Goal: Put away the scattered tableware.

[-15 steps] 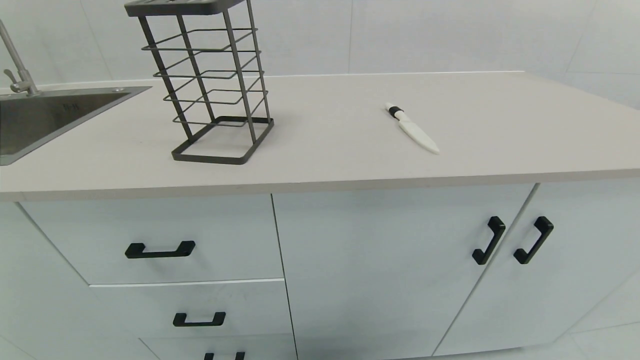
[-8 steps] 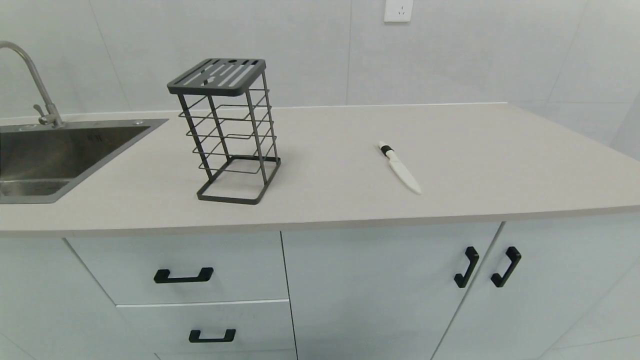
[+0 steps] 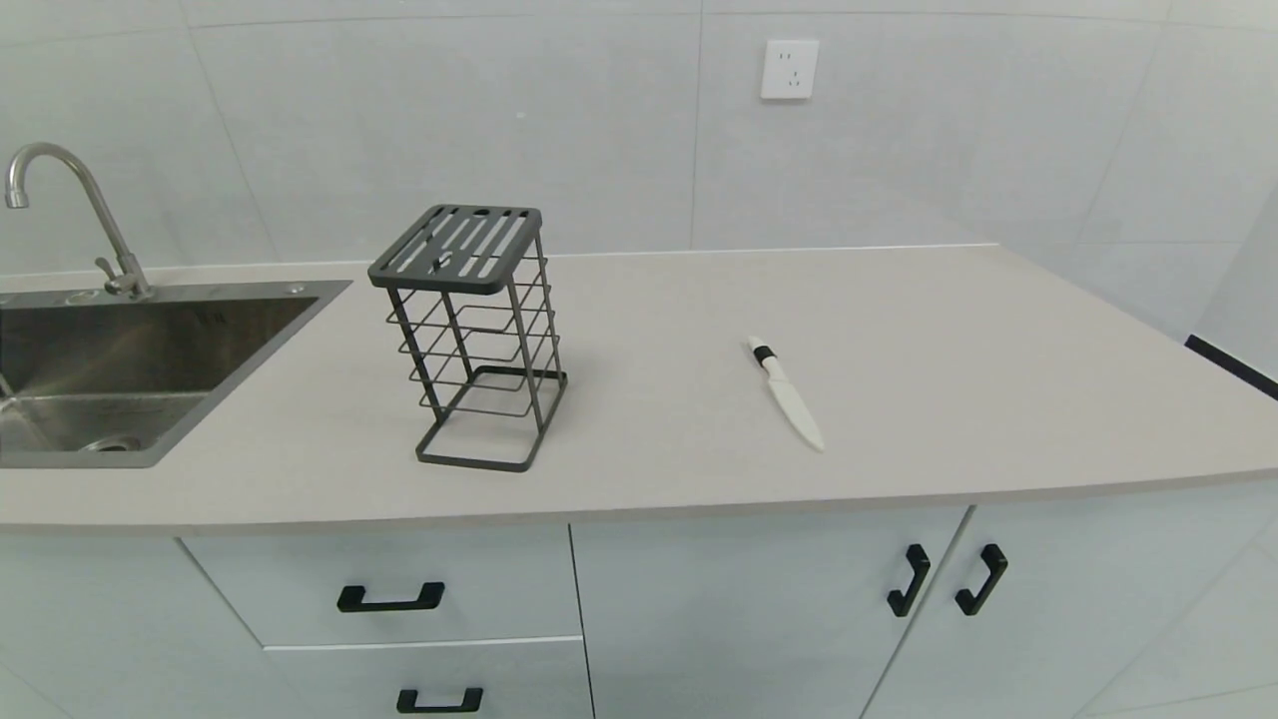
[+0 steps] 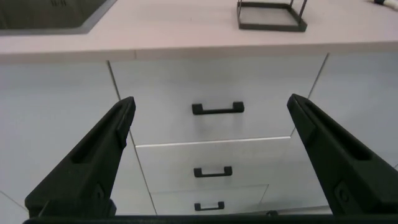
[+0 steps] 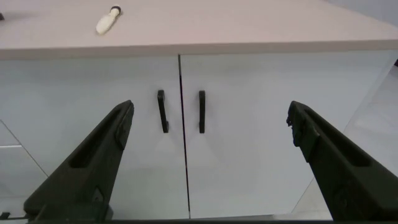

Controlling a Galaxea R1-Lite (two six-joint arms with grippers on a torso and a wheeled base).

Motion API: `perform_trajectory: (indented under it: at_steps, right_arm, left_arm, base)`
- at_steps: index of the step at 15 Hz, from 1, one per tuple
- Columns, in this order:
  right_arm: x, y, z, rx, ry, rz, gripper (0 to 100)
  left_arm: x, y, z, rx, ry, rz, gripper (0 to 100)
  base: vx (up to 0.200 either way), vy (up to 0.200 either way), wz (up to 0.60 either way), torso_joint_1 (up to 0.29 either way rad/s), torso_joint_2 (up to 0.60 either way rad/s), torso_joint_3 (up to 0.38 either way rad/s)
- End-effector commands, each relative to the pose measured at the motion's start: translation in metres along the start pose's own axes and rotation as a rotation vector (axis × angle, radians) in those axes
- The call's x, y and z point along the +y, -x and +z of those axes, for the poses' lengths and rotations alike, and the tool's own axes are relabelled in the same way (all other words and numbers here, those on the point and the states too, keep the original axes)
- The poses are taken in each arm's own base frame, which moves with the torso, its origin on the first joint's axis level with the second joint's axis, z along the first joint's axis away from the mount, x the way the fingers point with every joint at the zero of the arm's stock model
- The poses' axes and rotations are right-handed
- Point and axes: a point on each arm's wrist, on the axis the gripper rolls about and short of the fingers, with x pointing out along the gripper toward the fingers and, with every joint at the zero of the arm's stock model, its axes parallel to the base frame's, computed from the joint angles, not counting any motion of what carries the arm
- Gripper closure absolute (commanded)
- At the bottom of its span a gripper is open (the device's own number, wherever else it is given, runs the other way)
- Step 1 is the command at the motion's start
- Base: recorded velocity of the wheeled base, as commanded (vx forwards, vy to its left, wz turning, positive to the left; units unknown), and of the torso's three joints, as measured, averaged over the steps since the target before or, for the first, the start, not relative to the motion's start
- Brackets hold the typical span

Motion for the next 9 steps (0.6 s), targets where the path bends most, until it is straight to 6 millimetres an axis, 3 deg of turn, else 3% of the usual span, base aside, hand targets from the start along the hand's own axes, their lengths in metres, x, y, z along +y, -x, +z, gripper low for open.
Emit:
perform_trajectory:
  at_steps: [1,9]
  right_arm:
    - [0.0000,0.0000,0.0000,0.000,0.000,0.000,0]
    - [0.0000,0.0000,0.0000,0.000,0.000,0.000,0]
  left_arm:
    - [0.0000,-0.0001,0.0000,0.001,0.000,-0.001,0]
    - [0.0000,-0.0001,0.0000,0.001,0.000,0.000,0]
  base:
    - [0.000,0.000,0.00,0.300,-0.51,-0.237]
    - [0.000,0.000,0.00,0.284,-0.54,-0.259]
